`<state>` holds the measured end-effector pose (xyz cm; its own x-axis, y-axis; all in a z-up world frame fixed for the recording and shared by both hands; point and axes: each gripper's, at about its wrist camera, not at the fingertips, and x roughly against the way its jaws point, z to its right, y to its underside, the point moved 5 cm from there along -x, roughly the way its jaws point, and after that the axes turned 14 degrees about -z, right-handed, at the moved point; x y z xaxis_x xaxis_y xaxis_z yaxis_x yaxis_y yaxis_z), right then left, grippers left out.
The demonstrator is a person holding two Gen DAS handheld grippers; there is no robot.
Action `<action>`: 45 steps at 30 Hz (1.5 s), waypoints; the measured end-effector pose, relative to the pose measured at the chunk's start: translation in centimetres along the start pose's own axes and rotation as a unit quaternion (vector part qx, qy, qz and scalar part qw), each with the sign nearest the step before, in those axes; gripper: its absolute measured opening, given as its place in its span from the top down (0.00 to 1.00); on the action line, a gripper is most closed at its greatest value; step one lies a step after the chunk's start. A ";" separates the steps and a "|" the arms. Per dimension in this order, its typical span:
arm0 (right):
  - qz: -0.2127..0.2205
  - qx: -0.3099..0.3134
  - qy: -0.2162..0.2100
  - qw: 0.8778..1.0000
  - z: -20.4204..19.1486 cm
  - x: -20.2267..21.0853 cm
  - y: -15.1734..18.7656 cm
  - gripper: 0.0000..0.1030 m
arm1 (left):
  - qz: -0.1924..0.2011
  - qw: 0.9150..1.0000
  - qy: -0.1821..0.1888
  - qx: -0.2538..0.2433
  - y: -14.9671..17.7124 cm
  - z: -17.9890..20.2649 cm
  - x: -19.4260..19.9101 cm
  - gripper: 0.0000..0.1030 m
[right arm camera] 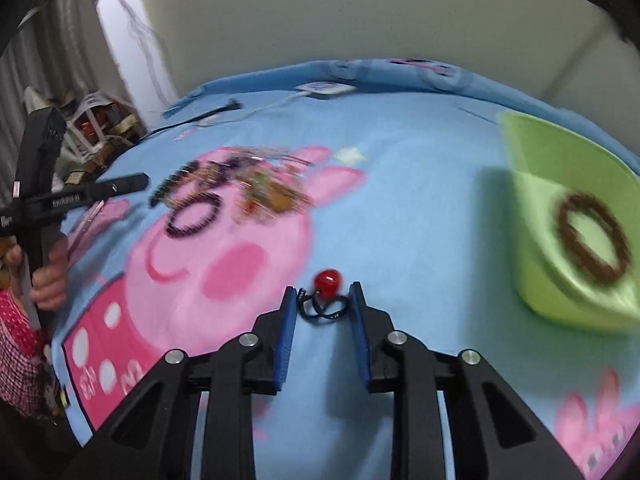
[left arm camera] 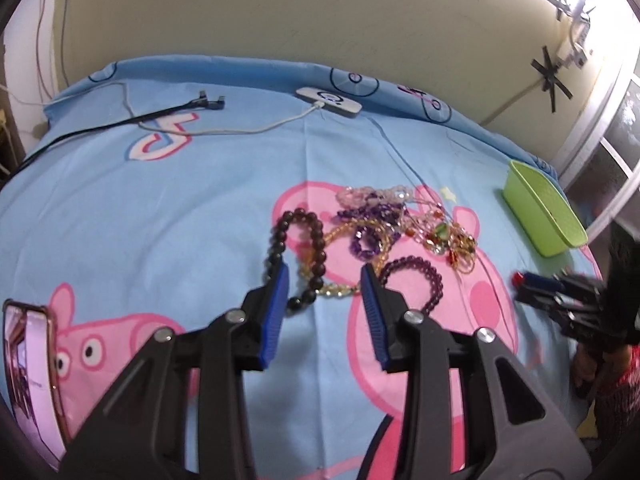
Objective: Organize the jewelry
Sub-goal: 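Open the right gripper, return to the pile and grasp the pink quartz strand, then pull the pink quartz strand free and lower it into the green basket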
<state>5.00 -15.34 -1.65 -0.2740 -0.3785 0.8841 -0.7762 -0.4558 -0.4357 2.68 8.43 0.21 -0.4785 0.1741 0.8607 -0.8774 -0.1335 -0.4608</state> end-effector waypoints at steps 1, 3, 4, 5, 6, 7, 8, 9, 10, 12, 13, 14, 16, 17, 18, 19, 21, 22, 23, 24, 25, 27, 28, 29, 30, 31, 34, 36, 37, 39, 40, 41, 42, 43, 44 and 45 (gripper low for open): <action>0.000 0.006 -0.003 1.000 -0.5 -0.2 -0.5 0.93 | 0.001 1.000 -0.004 -0.006 -0.1 -0.1 0.0 0.66; 0.002 0.020 -0.009 1.000 -1.5 -0.3 -1.8 0.92 | 0.003 1.000 -0.012 -0.018 0.0 -0.5 0.2 0.65; 0.007 0.030 -0.014 0.999 -2.0 0.1 -2.3 0.89 | 0.004 1.000 -0.011 -0.021 0.1 -0.7 0.3 0.65; 0.010 0.037 -0.015 0.999 -2.1 0.5 -2.4 0.86 | 0.007 1.000 -0.009 -0.023 0.2 -0.9 0.5 0.65; 0.015 0.044 -0.013 0.999 -2.3 0.9 -2.5 0.78 | 0.010 1.000 -0.006 -0.025 0.3 -1.1 0.7 0.65; 0.022 0.050 -0.011 0.998 -2.3 1.5 -2.7 0.73 | 0.012 1.000 -0.004 -0.027 0.3 -1.4 0.8 0.65; 0.031 0.050 -0.014 0.998 -2.1 2.1 -2.9 0.73 | 0.014 0.999 -0.001 -0.029 0.2 -1.5 0.8 0.65; 0.037 0.048 -0.019 0.998 -1.9 2.4 -3.2 0.73 | 0.015 0.999 0.002 -0.031 0.1 -1.4 0.7 0.65; 0.040 0.043 -0.025 0.998 -1.7 2.5 -3.6 0.73 | 0.016 0.999 0.005 -0.035 -0.1 -1.4 0.6 0.65; 0.039 0.026 -0.023 0.999 -1.4 2.3 -5.2 0.73 | 0.018 0.999 0.009 -0.039 -0.5 -1.0 0.1 0.65; 0.035 0.023 -0.020 0.999 -1.3 2.0 -5.9 0.73 | 0.018 0.999 0.011 -0.038 -0.6 -0.8 -0.3 0.65; 0.029 0.021 -0.020 0.999 -1.3 1.4 -6.9 0.74 | 0.017 0.999 0.012 -0.040 -0.7 -0.7 -0.6 0.65; 0.016 0.019 -0.030 0.999 -1.2 -0.2 -8.6 0.80 | 0.013 0.999 0.016 -0.045 -0.8 -0.7 -1.3 0.65; 0.006 0.017 -0.031 0.999 -1.1 -1.2 -9.7 0.81 | 0.008 0.999 0.013 -0.045 -0.7 -0.7 -1.7 0.65; -0.003 0.018 -0.030 0.999 -1.1 -2.1 -10.6 0.82 | 0.005 0.999 0.012 -0.047 -0.7 -0.8 -1.8 0.65; -0.009 0.017 -0.029 0.999 -1.1 -2.8 -11.1 0.82 | 0.007 0.999 0.015 -0.049 -0.7 -0.8 -1.8 0.65; -0.030 0.012 -0.022 0.999 -0.9 -4.7 -12.3 0.82 | 0.012 0.998 0.019 -0.051 -0.6 -0.7 -1.6 0.65; -0.038 0.014 -0.026 0.999 -1.1 -5.2 -12.3 0.82 | 0.013 0.999 0.020 -0.049 -0.6 -0.7 -1.6 0.65; -0.053 0.019 -0.039 0.998 -1.5 -5.9 -12.2 0.82 | 0.013 0.998 0.022 -0.048 -0.6 -0.8 -1.6 0.64; -0.061 0.023 -0.048 0.997 -1.9 -6.2 -11.8 0.82 | 0.014 0.998 0.026 -0.047 -0.6 -0.8 -1.6 0.65; -0.063 0.032 -0.050 0.996 -2.6 -6.4 -11.3 0.82 | 0.015 0.998 0.030 -0.045 -0.6 -0.9 -1.6 0.65; -0.059 0.058 -0.029 0.996 -3.5 -6.4 -10.6 0.85 | 0.013 0.998 0.036 -0.042 -0.6 -1.0 -1.7 0.65; -0.060 0.075 -0.014 0.995 -4.2 -6.4 -10.0 0.99 | 0.012 0.998 0.036 -0.041 -0.6 -1.0 -1.8 0.65; -0.064 0.081 -0.012 0.995 -4.6 -6.3 -9.7 1.00 | 0.013 0.998 0.037 -0.042 -0.6 -1.1 -1.8 0.65; -0.067 0.085 -0.020 0.994 -5.1 -6.0 -9.2 1.00 | 0.014 0.998 0.037 -0.041 -0.6 -1.1 -1.7 0.65; -0.067 0.086 -0.023 0.994 -5.4 -5.8 -8.9 1.00 | 0.016 0.998 0.036 -0.042 -0.6 -1.1 -1.7 0.65; -0.042 0.064 -0.062 0.995 -5.8 -3.2 -8.2 1.00 | 0.020 0.998 0.036 -0.042 -0.6 -1.2 -1.5 0.65; -0.025 0.041 -0.094 0.994 -5.4 -1.3 -8.4 1.00 | 0.019 0.998 0.037 -0.046 -0.6 -1.2 -1.6 0.65; -0.016 0.031 -0.110 0.993 -5.2 -0.3 -8.6 1.00 | 0.018 0.998 0.035 -0.050 -0.6 -1.0 -1.6 0.65; 0.007 0.014 -0.138 0.990 -4.8 2.3 -8.9 1.00 | 0.018 0.998 0.030 -0.060 -0.6 -0.8 -1.6 0.64; 0.018 0.009 -0.148 0.989 -4.7 3.5 -9.0 1.00 | 0.019 0.997 0.028 -0.065 -0.5 -0.6 -1.5 0.64; 0.025 0.008 -0.154 0.988 -4.6 4.2 -9.3 1.00 | 0.020 0.997 0.025 -0.071 -0.4 -0.3 -1.4 0.64; 0.034 0.005 -0.160 0.987 -4.6 5.2 -9.2 1.00 | 0.019 0.997 0.026 -0.074 -0.3 -0.1 -1.4 0.62; 0.040 0.004 -0.164 0.986 -4.5 5.9 -9.1 1.00 | 0.018 0.996 0.027 -0.078 -0.2 0.1 -1.3 0.56; 0.050 0.003 -0.170 0.984 -4.5 7.0 -9.0 1.00 | 0.020 0.996 0.028 -0.081 -0.1 0.3 -1.2 0.55; 0.059 0.002 -0.174 0.983 -4.5 7.9 -8.8 1.00 | 0.020 0.996 0.028 -0.084 0.0 0.5 -1.1 0.55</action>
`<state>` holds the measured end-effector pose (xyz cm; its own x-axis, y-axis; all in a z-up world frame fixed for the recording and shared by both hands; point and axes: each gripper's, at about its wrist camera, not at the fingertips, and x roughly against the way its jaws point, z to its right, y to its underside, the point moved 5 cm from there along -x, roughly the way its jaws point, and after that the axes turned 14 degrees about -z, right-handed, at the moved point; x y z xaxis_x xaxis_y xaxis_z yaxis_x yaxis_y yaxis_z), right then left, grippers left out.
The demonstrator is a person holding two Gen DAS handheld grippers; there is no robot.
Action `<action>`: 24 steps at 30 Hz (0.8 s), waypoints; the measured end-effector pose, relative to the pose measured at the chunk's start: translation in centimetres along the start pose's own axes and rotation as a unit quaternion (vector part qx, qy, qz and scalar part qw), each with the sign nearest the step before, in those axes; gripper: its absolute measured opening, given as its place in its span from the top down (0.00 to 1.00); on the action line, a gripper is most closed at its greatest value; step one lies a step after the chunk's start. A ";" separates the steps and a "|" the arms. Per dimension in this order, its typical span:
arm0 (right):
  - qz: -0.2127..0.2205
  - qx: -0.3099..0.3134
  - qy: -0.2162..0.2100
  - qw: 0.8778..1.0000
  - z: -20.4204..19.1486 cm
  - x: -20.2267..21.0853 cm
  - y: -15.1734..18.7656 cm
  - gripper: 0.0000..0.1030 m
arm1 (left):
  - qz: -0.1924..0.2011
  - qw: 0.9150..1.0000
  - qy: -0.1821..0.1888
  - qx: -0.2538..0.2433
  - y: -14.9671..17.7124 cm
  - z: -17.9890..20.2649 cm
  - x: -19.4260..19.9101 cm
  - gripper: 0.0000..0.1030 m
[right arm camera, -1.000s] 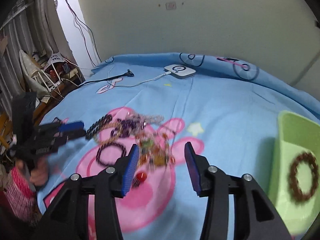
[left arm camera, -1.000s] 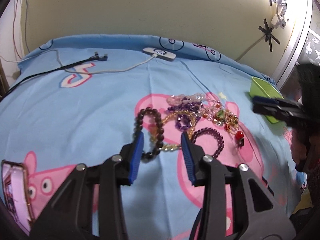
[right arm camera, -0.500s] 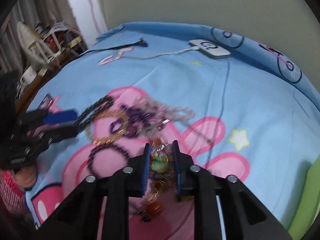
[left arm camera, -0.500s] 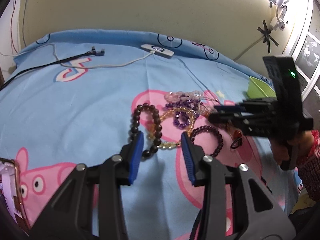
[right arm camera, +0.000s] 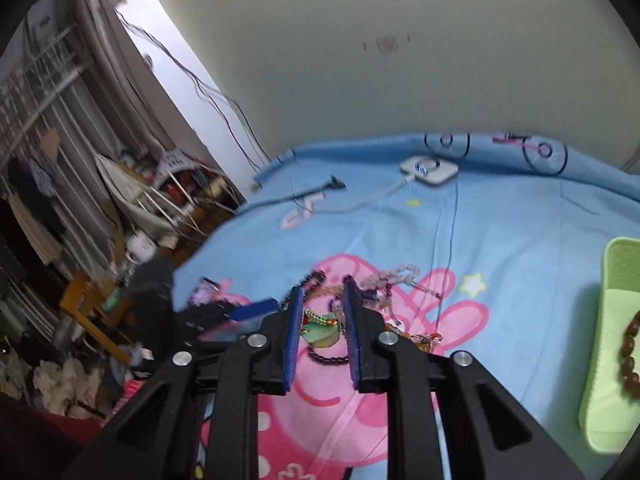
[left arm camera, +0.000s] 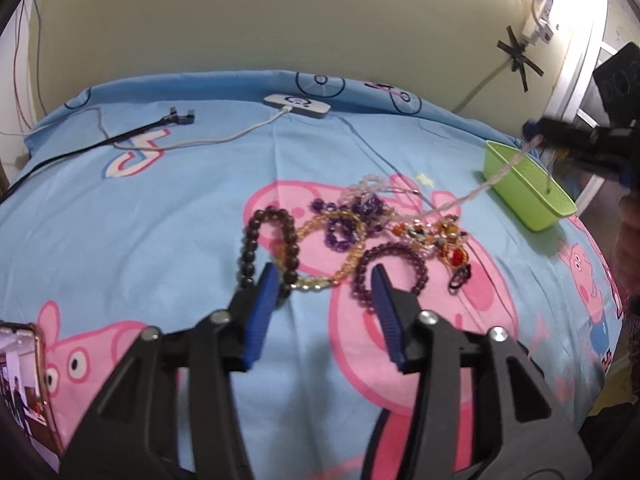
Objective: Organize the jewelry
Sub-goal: 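Pull the pink quartz strand free and lower it into the green basket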
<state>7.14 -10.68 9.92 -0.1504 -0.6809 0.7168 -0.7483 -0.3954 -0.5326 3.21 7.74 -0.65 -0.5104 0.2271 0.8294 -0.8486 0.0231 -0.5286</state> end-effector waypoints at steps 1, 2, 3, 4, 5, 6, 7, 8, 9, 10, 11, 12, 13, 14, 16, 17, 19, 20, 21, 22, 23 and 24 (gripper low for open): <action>0.007 0.000 -0.002 1.000 -0.3 0.6 0.0 1.00 | 0.000 1.000 0.001 -0.004 0.1 0.3 0.1 0.55; 0.016 0.003 -0.004 1.000 -0.5 1.5 0.1 1.00 | 0.001 1.000 0.002 -0.006 0.1 0.6 0.2 0.55; 0.025 0.005 -0.004 1.000 -0.8 2.4 0.1 1.00 | 0.002 1.000 0.005 -0.009 0.1 1.0 0.3 0.54; 0.030 0.006 -0.006 1.000 -0.8 3.0 0.0 1.00 | 0.003 1.000 0.010 -0.015 0.0 1.6 0.5 0.52; 0.036 0.008 -0.007 0.999 -1.0 3.7 0.1 1.00 | 0.005 1.000 0.012 -0.023 -0.1 2.1 0.6 0.49; 0.040 0.010 -0.008 0.999 -1.0 4.1 0.1 1.00 | 0.011 0.999 0.011 -0.035 -0.3 3.0 0.8 0.41; 0.044 0.012 -0.007 0.999 -1.1 4.5 0.1 1.00 | 0.017 0.999 0.010 -0.045 -0.6 3.7 0.9 0.39; 0.049 0.013 -0.006 0.999 -1.3 4.9 0.2 1.00 | 0.024 0.998 0.008 -0.063 -0.9 4.9 1.1 0.38; 0.051 0.014 -0.005 0.999 -1.4 5.2 0.2 1.00 | 0.026 0.996 0.007 -0.079 -1.2 6.0 1.1 0.38; 0.054 0.016 -0.005 0.998 -1.4 5.4 0.2 1.00 | 0.027 0.995 0.005 -0.091 -1.5 6.8 1.0 0.38; 0.057 0.017 -0.006 0.998 -1.5 5.7 0.3 1.00 | 0.028 0.994 0.001 -0.107 -2.0 8.0 0.8 0.37; 0.059 0.018 -0.007 0.998 -1.6 6.0 0.4 1.00 | 0.029 0.992 -0.003 -0.120 -2.5 8.9 0.5 0.37; 0.062 0.020 -0.007 0.998 -1.7 6.3 0.5 1.00 | 0.030 0.991 -0.008 -0.131 -3.0 9.7 0.1 0.37; 0.063 0.022 -0.007 0.998 -1.7 6.6 0.6 1.00 | 0.030 0.989 -0.012 -0.143 -3.6 10.6 -0.4 0.37; 0.070 0.025 -0.007 0.997 -2.1 7.3 0.8 1.00 | 0.022 0.986 -0.012 -0.167 -4.6 12.2 -1.5 0.52; 0.074 0.027 -0.005 0.997 -2.2 7.7 1.0 1.00 | 0.016 0.984 -0.017 -0.177 -5.1 12.6 -2.0 0.67; 0.082 0.031 -0.003 0.996 -2.2 8.6 1.1 1.00 | 0.004 0.984 -0.024 -0.178 -6.2 12.9 -2.3 0.95; 0.089 0.030 -0.001 0.996 -2.0 9.1 1.2 1.00 | 0.013 0.986 -0.014 -0.167 -7.1 12.8 -1.4 0.95; 0.093 0.028 0.000 0.995 -1.8 9.5 1.3 1.00 | 0.024 0.986 -0.004 -0.163 -7.8 12.8 -0.3 0.95; 0.097 0.027 0.003 0.995 -1.5 9.7 1.3 1.00 | 0.037 0.986 0.004 -0.162 -8.4 12.9 1.0 0.95; 0.101 0.026 0.008 0.995 -1.0 9.9 1.5 1.00 | 0.047 0.986 0.011 -0.162 -8.8 12.9 2.0 0.95; 0.103 0.022 0.009 0.994 -0.7 10.0 1.6 1.00 | 0.058 0.985 0.026 -0.161 -9.4 13.0 3.6 0.95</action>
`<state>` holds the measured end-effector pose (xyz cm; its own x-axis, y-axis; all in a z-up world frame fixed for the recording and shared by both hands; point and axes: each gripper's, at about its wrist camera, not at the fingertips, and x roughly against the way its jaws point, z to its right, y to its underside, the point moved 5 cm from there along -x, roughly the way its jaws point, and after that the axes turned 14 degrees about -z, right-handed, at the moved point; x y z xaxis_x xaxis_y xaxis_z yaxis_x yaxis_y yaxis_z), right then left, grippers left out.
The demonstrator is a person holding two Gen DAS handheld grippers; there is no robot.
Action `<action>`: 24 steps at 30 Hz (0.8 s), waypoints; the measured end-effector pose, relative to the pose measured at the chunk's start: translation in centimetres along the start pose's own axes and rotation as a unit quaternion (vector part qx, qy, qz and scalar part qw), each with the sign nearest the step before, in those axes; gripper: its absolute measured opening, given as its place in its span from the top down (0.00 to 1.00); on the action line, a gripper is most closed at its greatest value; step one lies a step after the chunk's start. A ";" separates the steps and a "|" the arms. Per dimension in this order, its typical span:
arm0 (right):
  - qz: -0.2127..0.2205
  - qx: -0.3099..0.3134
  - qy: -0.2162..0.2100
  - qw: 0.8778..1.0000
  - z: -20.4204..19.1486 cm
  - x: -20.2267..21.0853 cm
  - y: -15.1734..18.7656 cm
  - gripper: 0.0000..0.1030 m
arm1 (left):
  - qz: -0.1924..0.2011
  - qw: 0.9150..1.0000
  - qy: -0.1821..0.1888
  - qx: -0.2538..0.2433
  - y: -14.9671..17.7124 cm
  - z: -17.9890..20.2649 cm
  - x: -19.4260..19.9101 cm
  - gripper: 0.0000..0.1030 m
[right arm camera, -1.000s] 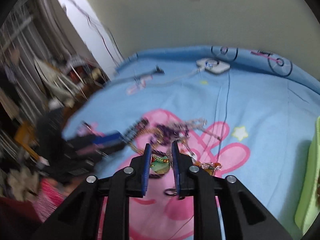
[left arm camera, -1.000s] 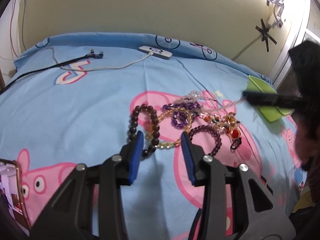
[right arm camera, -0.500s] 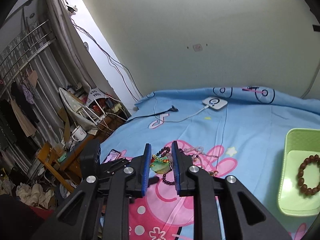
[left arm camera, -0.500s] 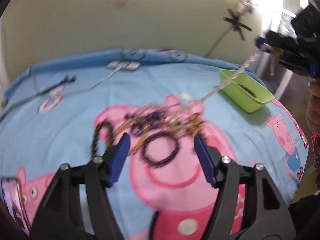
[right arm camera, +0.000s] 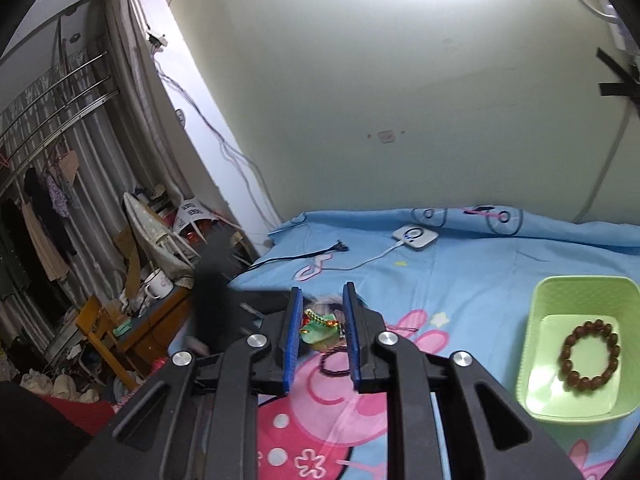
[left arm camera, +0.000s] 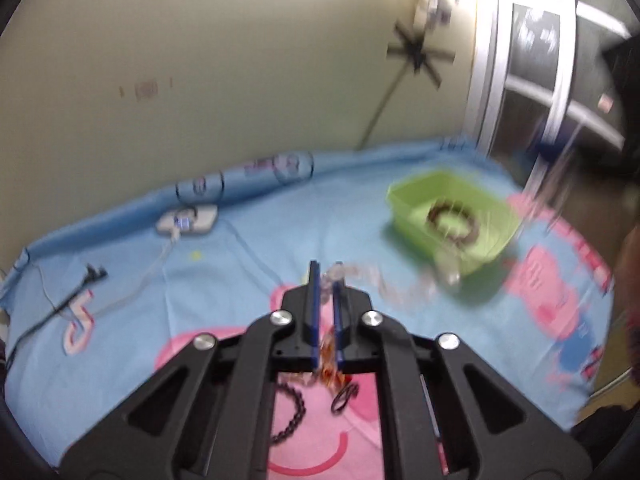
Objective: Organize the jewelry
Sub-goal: 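Pull the pink quartz strand free and lower it into the green basket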
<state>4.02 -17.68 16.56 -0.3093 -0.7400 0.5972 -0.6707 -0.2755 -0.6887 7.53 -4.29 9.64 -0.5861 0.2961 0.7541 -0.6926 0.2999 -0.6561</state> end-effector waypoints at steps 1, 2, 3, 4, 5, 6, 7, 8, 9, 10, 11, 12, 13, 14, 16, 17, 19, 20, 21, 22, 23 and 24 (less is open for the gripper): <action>0.002 -0.008 -0.007 1.000 0.6 0.0 0.2 1.00 | 0.006 1.000 0.009 0.001 -0.5 0.0 0.7 0.95; 0.002 -0.014 -0.015 1.000 1.0 -0.1 0.5 1.00 | 0.011 1.000 0.020 0.003 -1.3 0.1 1.7 0.95; 0.004 -0.019 -0.021 1.000 1.3 -0.1 0.7 0.98 | 0.014 0.999 0.029 0.005 -1.9 0.2 2.5 0.95; 0.008 -0.022 -0.028 0.999 1.5 -0.1 0.9 0.94 | 0.016 0.999 0.035 0.005 -2.4 0.4 3.1 0.95; 0.011 -0.021 -0.036 0.999 1.7 -0.2 1.3 0.87 | 0.018 0.999 0.042 0.005 -3.0 0.7 3.7 0.95; 0.013 -0.016 -0.036 0.999 1.6 -0.3 1.7 0.72 | 0.020 0.999 0.048 0.003 -3.6 1.0 4.3 0.95; 0.016 -0.005 -0.025 1.000 1.6 -0.5 2.1 0.53 | 0.021 0.998 0.051 0.002 -4.0 1.2 4.6 0.95; 0.017 0.004 -0.010 1.000 1.7 -0.7 2.6 0.50 | 0.023 0.998 0.053 0.001 -4.6 1.6 5.1 0.95; 0.017 0.018 0.009 1.000 1.6 -1.1 3.1 0.48 | 0.025 0.998 0.055 -0.001 -5.2 2.0 5.5 0.95; 0.013 0.028 0.018 0.999 1.4 -1.6 3.6 0.48 | 0.027 0.998 0.058 -0.004 -5.8 2.5 5.9 0.95; 0.000 0.041 0.027 0.999 1.3 -2.6 4.2 0.48 | 0.030 0.998 0.061 -0.007 -6.3 3.0 6.3 0.95; -0.010 0.046 0.033 0.998 1.3 -3.5 4.6 0.48 | 0.032 0.997 0.063 -0.010 -6.7 3.3 6.7 0.95; -0.018 0.050 0.035 0.998 1.3 -4.5 4.9 0.48 | 0.034 0.997 0.065 -0.013 -7.2 3.8 7.0 0.95; -0.022 0.052 0.036 0.998 1.3 -5.2 5.0 0.48 | 0.037 0.997 0.065 -0.018 -7.8 4.4 7.4 0.95; -0.022 0.052 0.041 0.998 1.5 -6.7 4.5 0.48 | 0.042 0.997 0.066 -0.025 -8.6 5.3 8.0 0.95; -0.017 0.053 0.044 0.997 1.7 -7.5 3.9 0.48 | 0.045 0.996 0.068 -0.029 -9.0 5.9 8.3 0.95; -0.027 0.050 0.047 0.997 2.3 -9.0 2.5 0.81 | 0.051 0.996 0.066 -0.035 -9.7 6.8 8.9 0.95; -0.042 0.041 0.052 0.997 2.8 -9.5 2.2 1.00 | 0.055 0.996 0.061 -0.034 -9.9 7.0 9.3 0.95; -0.059 0.018 0.055 0.997 3.8 -9.8 1.8 1.00 | 0.058 0.996 0.058 -0.033 -10.0 7.0 9.6 0.95; -0.060 0.001 0.050 0.997 4.6 -9.5 1.6 1.00 | 0.063 0.996 0.053 -0.031 -10.2 7.0 10.0 0.95; -0.045 -0.013 0.039 0.998 5.3 -8.1 1.3 1.00 | 0.066 0.996 0.050 -0.030 -10.3 6.9 10.3 0.95; -0.032 -0.018 0.038 0.999 5.7 -6.8 1.1 1.00 | 0.068 0.996 0.044 -0.027 -10.3 6.7 10.5 0.95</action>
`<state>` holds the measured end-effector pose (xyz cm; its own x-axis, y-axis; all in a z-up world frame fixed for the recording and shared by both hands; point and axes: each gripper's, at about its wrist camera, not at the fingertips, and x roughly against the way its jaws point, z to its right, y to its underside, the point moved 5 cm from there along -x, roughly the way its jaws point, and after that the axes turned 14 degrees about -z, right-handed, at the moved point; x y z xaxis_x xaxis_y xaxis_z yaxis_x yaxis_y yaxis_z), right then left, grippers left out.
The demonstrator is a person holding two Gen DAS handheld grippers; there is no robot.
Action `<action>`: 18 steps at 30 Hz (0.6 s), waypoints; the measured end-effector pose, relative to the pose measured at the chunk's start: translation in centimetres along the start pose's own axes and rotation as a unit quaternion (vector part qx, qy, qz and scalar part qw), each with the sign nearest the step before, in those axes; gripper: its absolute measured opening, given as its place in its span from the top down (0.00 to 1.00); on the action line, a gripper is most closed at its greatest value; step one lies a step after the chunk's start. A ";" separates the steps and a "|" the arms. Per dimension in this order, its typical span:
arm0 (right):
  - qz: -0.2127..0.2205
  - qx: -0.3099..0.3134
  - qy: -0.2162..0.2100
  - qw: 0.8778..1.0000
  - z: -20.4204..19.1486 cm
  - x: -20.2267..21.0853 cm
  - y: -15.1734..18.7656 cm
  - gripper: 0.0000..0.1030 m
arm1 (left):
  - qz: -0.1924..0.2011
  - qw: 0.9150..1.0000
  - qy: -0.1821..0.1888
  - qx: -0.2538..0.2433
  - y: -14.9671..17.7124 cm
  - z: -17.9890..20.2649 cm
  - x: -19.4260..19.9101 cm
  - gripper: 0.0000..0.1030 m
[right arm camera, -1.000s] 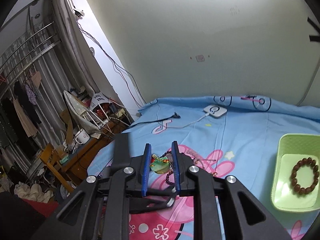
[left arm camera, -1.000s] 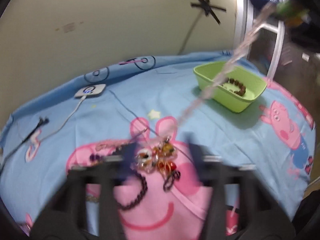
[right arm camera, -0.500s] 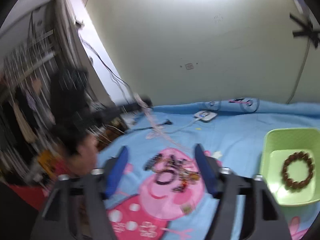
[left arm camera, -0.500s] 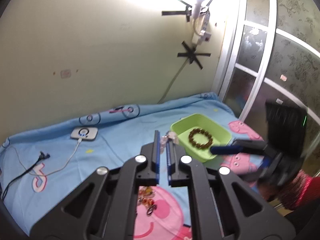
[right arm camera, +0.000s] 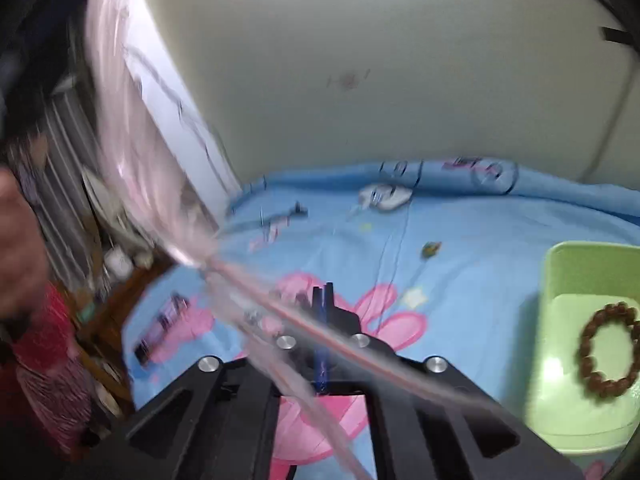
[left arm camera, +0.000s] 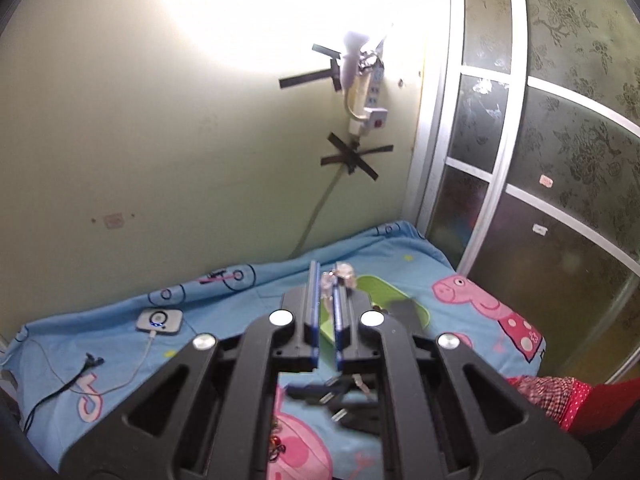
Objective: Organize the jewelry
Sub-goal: 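Pull the pink quartz strand free and lower it into the green basket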
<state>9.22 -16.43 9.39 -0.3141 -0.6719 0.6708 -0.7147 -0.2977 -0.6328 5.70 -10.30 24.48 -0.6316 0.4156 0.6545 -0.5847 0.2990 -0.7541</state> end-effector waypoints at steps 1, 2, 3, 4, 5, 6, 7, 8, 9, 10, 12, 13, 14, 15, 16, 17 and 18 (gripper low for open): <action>0.010 -0.007 -0.001 1.000 0.6 1.3 -0.1 1.00 | -0.001 1.000 -0.001 0.000 0.0 -0.1 0.0 0.95; 0.019 -0.017 -0.009 1.000 1.3 2.9 -0.3 1.00 | -0.003 1.000 -0.003 0.001 0.0 -0.3 -0.3 0.95; 0.025 -0.024 -0.014 0.999 1.9 4.1 -0.4 1.00 | -0.008 1.000 -0.006 0.004 -0.1 -0.5 -0.8 0.95; 0.030 -0.030 -0.013 0.999 2.4 5.2 -0.6 1.00 | -0.013 1.000 -0.005 0.007 -0.2 -0.5 -1.2 0.95; 0.033 -0.037 -0.009 0.999 3.2 6.4 -0.8 1.00 | -0.022 1.000 0.000 0.011 -0.3 -0.6 -2.0 0.95; 0.035 -0.041 -0.004 0.999 3.8 7.4 -1.0 1.00 | -0.030 0.999 0.005 0.012 -0.5 -0.4 -2.9 0.95; 0.037 -0.047 0.009 0.998 4.7 8.5 -1.2 1.00 | -0.037 0.999 0.006 0.011 -0.7 -0.3 -3.7 0.95; 0.037 -0.050 0.019 0.998 5.2 9.2 -1.4 1.00 | -0.048 0.999 0.008 0.007 -1.0 0.2 -5.0 0.95; 0.037 -0.052 0.034 0.997 6.0 10.1 -1.6 1.00 | -0.056 0.998 0.010 0.003 -1.2 0.6 -6.0 0.95; 0.034 -0.054 0.047 0.997 6.7 10.9 -1.8 1.00 | -0.063 0.998 0.012 0.001 -1.3 0.9 -6.7 0.95; 0.024 -0.059 0.062 0.996 8.1 11.7 -1.7 1.00 | -0.080 0.997 0.017 -0.004 -1.9 1.7 -9.0 0.95; 0.017 -0.063 0.069 0.995 8.8 11.9 -1.7 1.00 | -0.092 0.996 0.020 -0.005 -2.2 2.2 -10.4 0.95; 0.009 -0.068 0.078 0.995 9.6 12.1 -1.6 1.00 | -0.100 0.995 0.022 -0.006 -2.3 2.5 -11.4 0.95; 0.000 -0.072 0.085 0.994 10.3 12.1 -1.4 1.00 | -0.109 0.994 0.023 -0.007 -2.3 2.9 -12.6 0.95; -0.006 -0.074 0.089 0.993 10.8 12.1 -1.2 1.00 | -0.117 0.993 0.025 -0.007 -2.4 3.2 -13.7 0.95; -0.013 -0.078 0.097 0.992 11.5 12.1 -0.9 1.00 | -0.127 0.991 0.027 -0.007 -2.4 3.6 -14.9 0.95; -0.021 -0.082 0.104 0.991 12.1 11.9 -0.6 1.00 | -0.138 0.990 0.030 -0.007 -2.4 4.1 -16.2 0.95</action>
<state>13.50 -32.46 13.03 -0.3907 -0.5022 0.7715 -0.8165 -0.1979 -0.5424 15.29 -21.25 15.94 -0.4171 0.3670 0.8315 -0.7230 0.4204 -0.5482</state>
